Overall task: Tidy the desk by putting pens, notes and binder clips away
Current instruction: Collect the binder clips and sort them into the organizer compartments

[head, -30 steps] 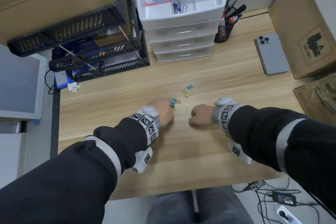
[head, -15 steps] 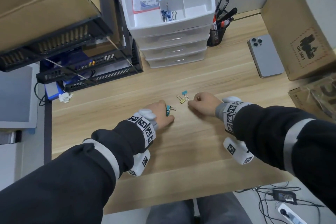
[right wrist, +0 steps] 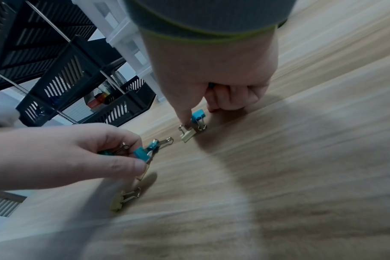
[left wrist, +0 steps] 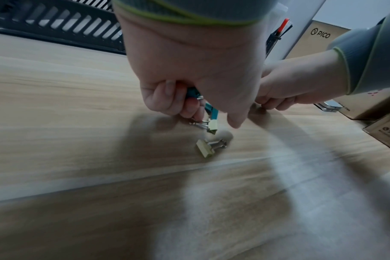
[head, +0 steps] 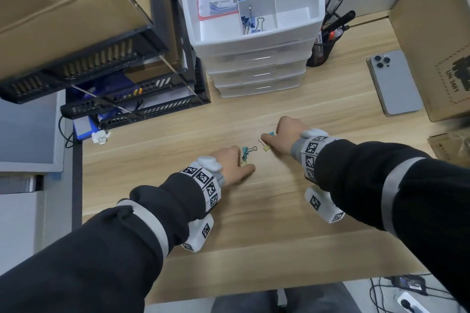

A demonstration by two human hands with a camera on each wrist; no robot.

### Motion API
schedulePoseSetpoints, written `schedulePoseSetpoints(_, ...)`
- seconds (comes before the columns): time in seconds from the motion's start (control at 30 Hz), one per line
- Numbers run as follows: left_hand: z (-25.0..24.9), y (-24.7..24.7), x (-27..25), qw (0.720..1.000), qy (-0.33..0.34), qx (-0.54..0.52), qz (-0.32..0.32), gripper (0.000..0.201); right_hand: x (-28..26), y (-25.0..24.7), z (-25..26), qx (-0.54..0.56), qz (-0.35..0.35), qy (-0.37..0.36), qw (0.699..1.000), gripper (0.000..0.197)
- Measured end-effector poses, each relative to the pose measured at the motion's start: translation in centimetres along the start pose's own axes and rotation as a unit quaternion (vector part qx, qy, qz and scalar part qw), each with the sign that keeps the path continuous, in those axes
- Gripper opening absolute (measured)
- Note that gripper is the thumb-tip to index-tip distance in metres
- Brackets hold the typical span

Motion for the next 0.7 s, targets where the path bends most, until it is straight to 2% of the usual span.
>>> schedulePoseSetpoints(0.13,0.0,-0.8,0.5,0.999,-0.012,-0.023,-0.035,0.048,0.1,0.0,0.3,-0.012,0.015,0.003,1.000,0.029)
schedulePoseSetpoints(0.2,-0.6,-1.1,1.0,0.999,-0.002,-0.019,-0.037,0.036,0.1,0.1,0.4,-0.005,0.028,0.011,1.000,0.032)
schedulePoseSetpoints(0.27,-1.0,-1.2,1.3,0.999,0.001,-0.018,-0.028,0.022,0.2,-0.1,-0.1,0.035,0.034,0.029,0.998,0.040)
schedulePoseSetpoints(0.37,-1.0,-1.6,1.3,0.999,-0.010,-0.035,-0.031,0.019,0.4,-0.9,-1.0,0.137,0.046,0.055,0.988,0.042)
schedulePoseSetpoints(0.43,-1.1,-1.7,1.2,0.998,-0.006,-0.062,-0.028,0.020,0.1,-0.7,-1.3,0.271,0.107,0.073,0.954,0.027)
schedulePoseSetpoints(0.5,-1.2,-2.0,1.0,0.994,-0.003,-0.109,-0.027,0.019,-0.6,-0.1,-1.3,0.410,0.188,0.099,0.887,0.017)
schedulePoseSetpoints(0.63,-1.9,-2.9,0.5,0.986,0.015,-0.165,-0.037,0.014,-2.2,1.8,-0.5,0.467,0.318,0.129,0.815,0.013)
schedulePoseSetpoints(0.7,-2.5,-3.3,0.3,0.982,0.035,-0.179,-0.040,0.015,-2.8,2.3,0.1,0.465,0.345,0.117,0.807,0.010)
Point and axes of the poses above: each hand's wrist, its own x-axis towards the middle knuckle, its own y-axis out of the palm, z = x × y, the point moved 10 cm from there along x, towards the middle knuckle, and after that the axes turned 11 degrees about y, right-handed, at the moved point
